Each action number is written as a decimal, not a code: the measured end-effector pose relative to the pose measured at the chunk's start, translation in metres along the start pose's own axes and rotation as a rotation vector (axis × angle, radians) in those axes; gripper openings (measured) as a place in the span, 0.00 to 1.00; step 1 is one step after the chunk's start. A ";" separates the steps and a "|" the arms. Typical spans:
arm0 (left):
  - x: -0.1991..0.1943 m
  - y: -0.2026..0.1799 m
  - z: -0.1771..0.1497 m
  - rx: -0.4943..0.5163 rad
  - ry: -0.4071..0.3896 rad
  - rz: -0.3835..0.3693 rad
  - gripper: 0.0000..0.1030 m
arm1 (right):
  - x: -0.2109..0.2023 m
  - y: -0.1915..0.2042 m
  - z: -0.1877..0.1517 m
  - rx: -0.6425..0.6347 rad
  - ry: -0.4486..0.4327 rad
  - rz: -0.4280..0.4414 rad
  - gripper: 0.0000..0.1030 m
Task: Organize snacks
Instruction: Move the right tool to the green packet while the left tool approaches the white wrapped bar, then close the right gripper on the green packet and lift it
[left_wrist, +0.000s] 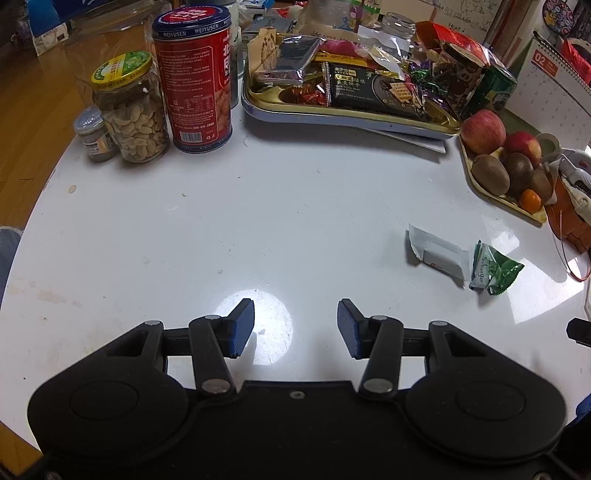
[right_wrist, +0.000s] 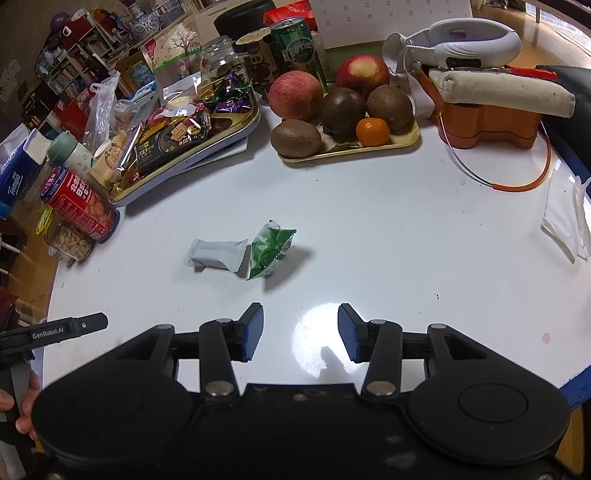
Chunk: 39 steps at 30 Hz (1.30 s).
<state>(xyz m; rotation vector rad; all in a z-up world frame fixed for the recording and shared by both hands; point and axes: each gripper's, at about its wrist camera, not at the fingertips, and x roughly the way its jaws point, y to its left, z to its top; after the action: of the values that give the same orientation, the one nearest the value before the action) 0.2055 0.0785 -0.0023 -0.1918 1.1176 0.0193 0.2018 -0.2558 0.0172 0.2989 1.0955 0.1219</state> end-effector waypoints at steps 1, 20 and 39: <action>0.001 0.001 0.001 -0.010 0.003 -0.005 0.54 | 0.001 0.000 0.003 0.004 -0.011 0.000 0.49; 0.008 0.005 0.008 -0.097 0.041 -0.069 0.54 | 0.077 0.022 0.042 0.156 0.074 0.049 0.52; 0.002 0.004 0.013 -0.103 0.037 -0.129 0.54 | 0.123 0.058 0.052 0.019 0.081 -0.102 0.47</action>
<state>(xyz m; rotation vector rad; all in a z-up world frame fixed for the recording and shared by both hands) 0.2175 0.0848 0.0010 -0.3575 1.1400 -0.0417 0.3072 -0.1798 -0.0491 0.2565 1.1903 0.0328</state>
